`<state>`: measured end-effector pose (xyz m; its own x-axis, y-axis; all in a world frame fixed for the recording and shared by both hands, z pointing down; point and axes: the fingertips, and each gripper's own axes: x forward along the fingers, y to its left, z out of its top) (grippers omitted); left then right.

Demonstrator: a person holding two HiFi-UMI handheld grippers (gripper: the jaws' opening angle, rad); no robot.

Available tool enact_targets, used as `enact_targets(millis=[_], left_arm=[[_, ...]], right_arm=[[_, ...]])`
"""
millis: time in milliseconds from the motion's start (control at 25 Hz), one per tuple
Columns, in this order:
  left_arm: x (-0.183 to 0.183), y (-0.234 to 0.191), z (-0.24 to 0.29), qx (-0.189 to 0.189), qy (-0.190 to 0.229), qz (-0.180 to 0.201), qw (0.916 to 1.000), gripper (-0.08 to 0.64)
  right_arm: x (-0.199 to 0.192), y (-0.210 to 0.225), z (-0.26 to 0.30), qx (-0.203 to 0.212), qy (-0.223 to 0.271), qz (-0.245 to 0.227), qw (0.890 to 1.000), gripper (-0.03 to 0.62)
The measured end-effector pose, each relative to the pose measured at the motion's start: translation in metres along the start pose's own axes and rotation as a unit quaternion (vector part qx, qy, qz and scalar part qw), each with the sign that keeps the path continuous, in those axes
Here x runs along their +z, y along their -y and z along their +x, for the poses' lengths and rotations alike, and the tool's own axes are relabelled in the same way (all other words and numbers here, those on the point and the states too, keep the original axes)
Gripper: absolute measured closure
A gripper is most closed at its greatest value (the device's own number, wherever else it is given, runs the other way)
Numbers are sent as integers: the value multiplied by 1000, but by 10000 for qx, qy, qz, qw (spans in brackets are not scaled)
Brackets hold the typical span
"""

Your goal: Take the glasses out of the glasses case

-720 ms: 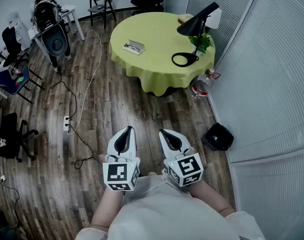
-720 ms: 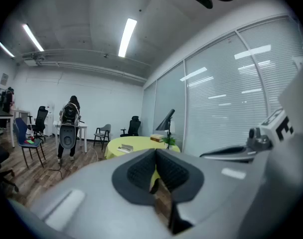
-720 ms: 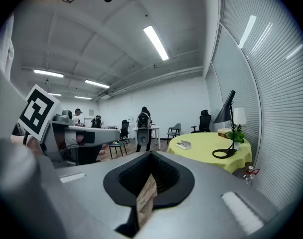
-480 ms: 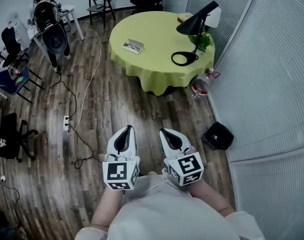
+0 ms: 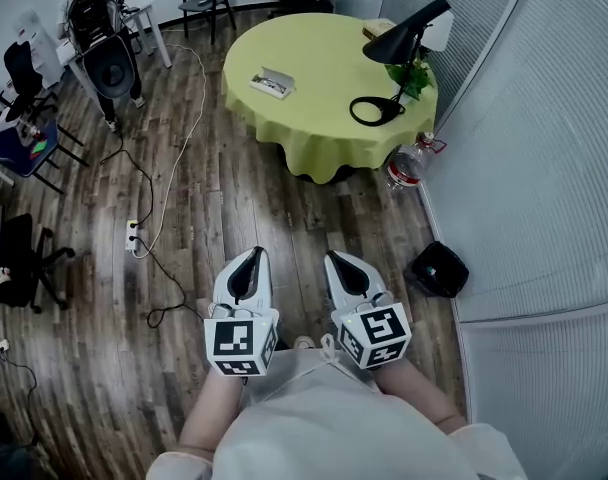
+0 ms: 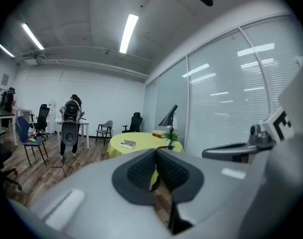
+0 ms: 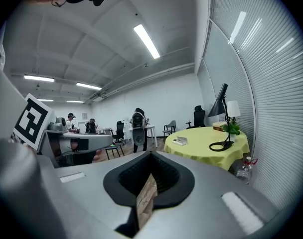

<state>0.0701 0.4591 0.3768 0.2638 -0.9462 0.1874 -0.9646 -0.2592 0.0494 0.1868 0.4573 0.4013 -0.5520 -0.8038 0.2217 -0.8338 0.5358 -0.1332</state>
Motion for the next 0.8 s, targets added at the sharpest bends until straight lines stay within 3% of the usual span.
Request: enact_targets(millis=[200, 400, 800], left_arm=[[-12, -30, 18, 55, -150, -122, 9998, 554], [1, -85, 50, 3, -165, -165, 9997, 554], [37, -242, 117, -165, -173, -218, 9995, 554]], right_arm=[[-8, -1, 30, -6, -140, 136, 9998, 592], [5, -5, 84, -213, -241, 285, 9991, 592], [44, -48, 225, -647, -318, 404, 9966, 592]])
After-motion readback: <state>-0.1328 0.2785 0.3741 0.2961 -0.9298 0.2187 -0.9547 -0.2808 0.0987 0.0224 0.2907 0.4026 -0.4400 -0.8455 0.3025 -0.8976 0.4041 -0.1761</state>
